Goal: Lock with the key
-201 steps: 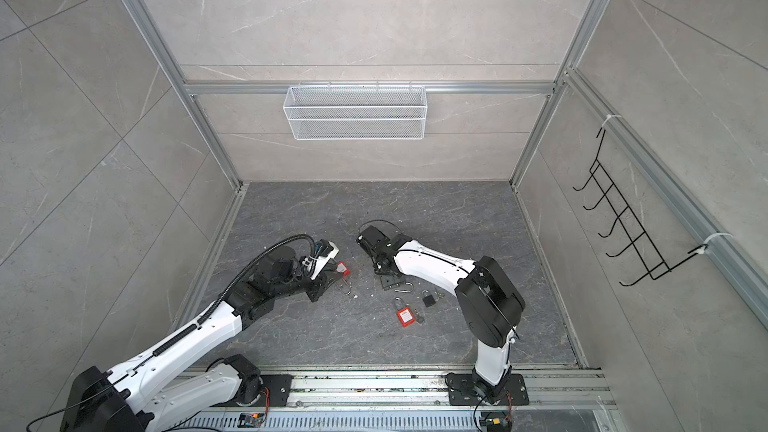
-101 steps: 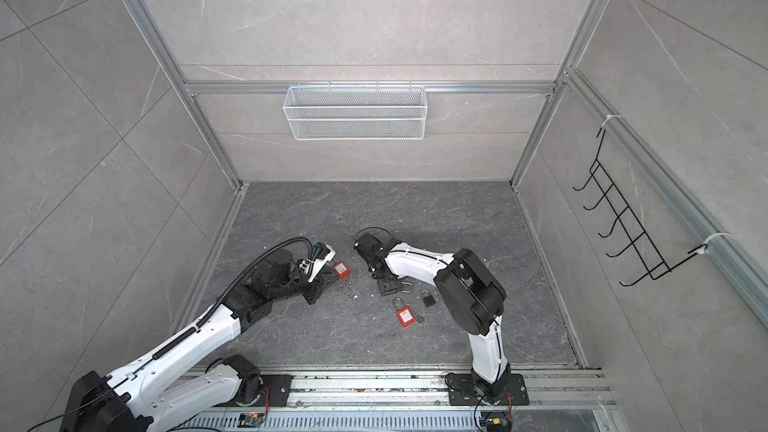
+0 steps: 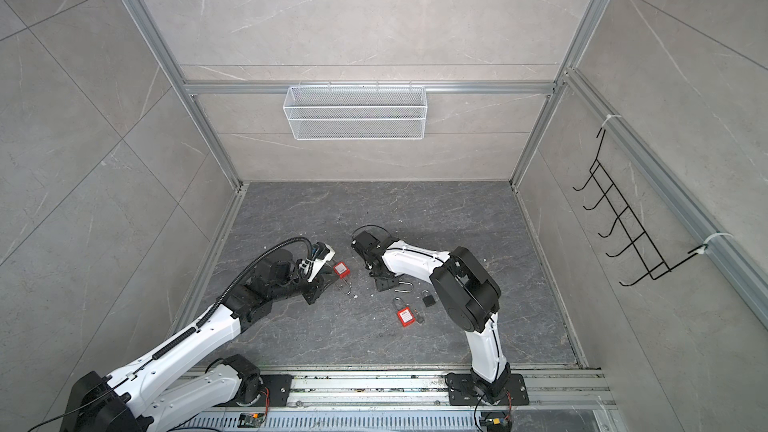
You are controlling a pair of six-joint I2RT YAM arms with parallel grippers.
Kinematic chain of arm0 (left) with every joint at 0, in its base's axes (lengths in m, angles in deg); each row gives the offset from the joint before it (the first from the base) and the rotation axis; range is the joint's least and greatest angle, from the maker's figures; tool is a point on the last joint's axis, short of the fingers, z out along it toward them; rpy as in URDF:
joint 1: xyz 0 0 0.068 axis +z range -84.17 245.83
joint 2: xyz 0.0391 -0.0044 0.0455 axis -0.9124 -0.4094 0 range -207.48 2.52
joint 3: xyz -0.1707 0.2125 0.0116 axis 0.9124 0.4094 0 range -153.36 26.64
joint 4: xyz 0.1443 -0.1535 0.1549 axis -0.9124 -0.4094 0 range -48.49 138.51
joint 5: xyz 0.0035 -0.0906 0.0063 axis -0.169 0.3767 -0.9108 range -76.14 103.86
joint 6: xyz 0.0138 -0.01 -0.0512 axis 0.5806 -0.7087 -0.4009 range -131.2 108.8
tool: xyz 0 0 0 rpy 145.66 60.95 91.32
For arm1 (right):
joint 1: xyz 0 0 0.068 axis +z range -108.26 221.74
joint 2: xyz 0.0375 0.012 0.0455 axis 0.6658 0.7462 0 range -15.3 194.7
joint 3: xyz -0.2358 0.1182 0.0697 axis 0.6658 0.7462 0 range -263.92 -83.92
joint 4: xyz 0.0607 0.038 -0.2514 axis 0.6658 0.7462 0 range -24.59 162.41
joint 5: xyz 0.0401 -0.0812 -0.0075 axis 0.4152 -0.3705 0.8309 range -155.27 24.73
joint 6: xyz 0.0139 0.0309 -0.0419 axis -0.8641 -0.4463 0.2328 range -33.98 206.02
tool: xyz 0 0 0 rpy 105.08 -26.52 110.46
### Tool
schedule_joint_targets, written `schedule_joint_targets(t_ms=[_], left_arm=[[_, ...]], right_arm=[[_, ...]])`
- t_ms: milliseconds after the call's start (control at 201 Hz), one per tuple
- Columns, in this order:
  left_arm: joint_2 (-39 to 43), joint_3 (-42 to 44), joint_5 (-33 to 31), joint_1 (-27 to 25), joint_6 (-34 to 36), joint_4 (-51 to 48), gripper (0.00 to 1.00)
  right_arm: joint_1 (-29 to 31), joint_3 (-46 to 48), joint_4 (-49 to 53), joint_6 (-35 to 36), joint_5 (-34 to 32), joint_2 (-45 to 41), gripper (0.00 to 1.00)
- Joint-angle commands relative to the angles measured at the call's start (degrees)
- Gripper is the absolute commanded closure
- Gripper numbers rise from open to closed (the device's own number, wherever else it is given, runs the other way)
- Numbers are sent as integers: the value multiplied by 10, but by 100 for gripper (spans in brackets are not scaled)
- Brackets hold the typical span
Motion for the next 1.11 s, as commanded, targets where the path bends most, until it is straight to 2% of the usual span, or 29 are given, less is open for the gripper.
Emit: schedule_joint_targets(t_ms=[0, 70, 184, 324, 468, 543, 727, 902, 1106], left_arm=[[8, -3, -4, 4, 9, 6, 69], [10, -4, -4, 5, 9, 6, 69], [11, -3, -5, 4, 9, 7, 69], [13, -5, -6, 5, 9, 5, 69], [25, -7, -7, 5, 7, 0, 69], [32, -7, -7, 5, 5, -4, 69], [46, -8, -13, 5, 2, -11, 69], [53, -1, -22, 6, -4, -18, 69], [65, 6, -31, 5, -7, -26, 69]], right_arm=[[0, -20, 42, 45, -5, 14, 45], [0, -24, 32, 75, -5, 15, 53], [1, -61, 47, 142, -3, 30, 58], [5, -128, 106, 227, -15, 59, 58], [14, -158, 130, 357, -25, 75, 60], [15, -160, 128, 433, -7, 82, 60], [19, -152, 122, 569, 23, 76, 60], [18, -191, 144, 686, 72, 92, 59], [18, -222, 174, 806, 92, 101, 59]])
